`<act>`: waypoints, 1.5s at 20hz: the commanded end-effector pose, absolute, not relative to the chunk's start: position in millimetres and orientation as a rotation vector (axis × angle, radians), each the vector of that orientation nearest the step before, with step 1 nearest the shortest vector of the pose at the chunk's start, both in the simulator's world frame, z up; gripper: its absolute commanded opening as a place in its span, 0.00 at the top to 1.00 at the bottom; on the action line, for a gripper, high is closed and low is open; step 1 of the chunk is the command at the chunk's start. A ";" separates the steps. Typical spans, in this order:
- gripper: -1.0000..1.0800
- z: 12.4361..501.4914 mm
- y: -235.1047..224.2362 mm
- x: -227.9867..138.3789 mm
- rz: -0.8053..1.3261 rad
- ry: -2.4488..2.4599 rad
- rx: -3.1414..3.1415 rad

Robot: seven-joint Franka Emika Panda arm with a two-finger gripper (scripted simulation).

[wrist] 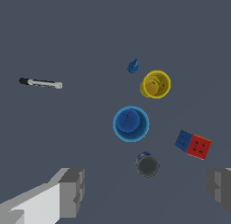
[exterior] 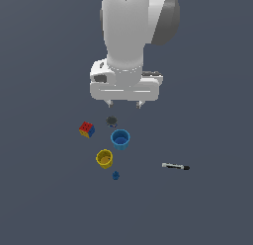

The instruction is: Pick up a designated object from a clutter of objects.

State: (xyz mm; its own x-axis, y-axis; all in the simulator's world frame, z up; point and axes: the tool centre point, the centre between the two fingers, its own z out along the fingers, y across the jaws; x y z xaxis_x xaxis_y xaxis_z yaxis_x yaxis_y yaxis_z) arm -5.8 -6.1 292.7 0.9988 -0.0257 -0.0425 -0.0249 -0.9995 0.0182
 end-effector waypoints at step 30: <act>0.04 138.1 -56.2 -67.8 -0.026 -0.218 3.145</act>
State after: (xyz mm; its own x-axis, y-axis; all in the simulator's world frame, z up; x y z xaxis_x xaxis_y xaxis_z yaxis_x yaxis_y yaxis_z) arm -60.1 -52.3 149.2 0.9917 -0.1271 -0.0201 -0.1273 -0.9918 -0.0097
